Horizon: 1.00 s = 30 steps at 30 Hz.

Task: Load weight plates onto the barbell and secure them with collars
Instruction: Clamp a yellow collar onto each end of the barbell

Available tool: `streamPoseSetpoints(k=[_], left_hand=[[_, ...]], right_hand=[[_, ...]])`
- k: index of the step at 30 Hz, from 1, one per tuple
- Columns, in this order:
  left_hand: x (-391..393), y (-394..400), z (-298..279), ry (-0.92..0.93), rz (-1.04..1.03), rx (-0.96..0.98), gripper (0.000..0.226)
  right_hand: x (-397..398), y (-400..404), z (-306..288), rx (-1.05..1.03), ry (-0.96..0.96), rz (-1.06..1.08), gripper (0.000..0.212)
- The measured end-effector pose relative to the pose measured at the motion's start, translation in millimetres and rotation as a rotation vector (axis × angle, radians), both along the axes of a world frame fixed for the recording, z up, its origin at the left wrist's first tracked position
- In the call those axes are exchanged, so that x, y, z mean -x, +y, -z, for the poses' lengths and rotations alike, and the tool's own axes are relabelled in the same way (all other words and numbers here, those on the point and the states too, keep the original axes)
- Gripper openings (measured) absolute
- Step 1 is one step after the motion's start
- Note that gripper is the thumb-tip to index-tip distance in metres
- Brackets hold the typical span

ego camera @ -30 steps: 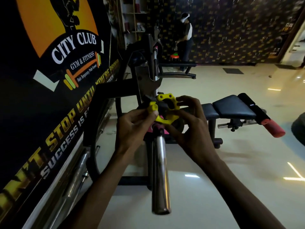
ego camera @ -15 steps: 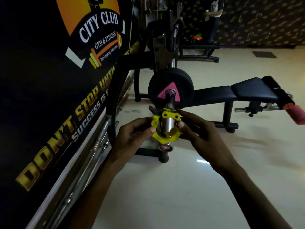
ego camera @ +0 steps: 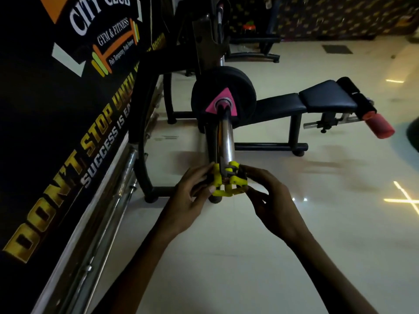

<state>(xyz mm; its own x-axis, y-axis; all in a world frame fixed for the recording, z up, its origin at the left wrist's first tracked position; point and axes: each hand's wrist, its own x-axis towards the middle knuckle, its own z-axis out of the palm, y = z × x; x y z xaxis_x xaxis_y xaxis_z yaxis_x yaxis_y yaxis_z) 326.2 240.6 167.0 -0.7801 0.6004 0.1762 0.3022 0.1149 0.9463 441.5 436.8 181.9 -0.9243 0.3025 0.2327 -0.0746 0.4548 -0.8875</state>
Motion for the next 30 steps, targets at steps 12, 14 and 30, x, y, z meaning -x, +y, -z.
streamPoseSetpoints(k=[12,14,30], left_hand=[[58.1,35.9,-3.3,0.261,-0.172,0.021,0.033],[74.5,44.9,-3.0,0.266,-0.19,0.049,0.034],[203.3,124.7,-11.5,0.311,-0.332,0.15,0.037]], right_hand=[[66.9,10.8,-5.2,-0.037,0.117,0.221,0.035],[84.5,18.5,-5.5,-0.033,0.125,0.237,0.033],[229.1,93.2,-13.8,-0.277,0.126,0.15,0.03]])
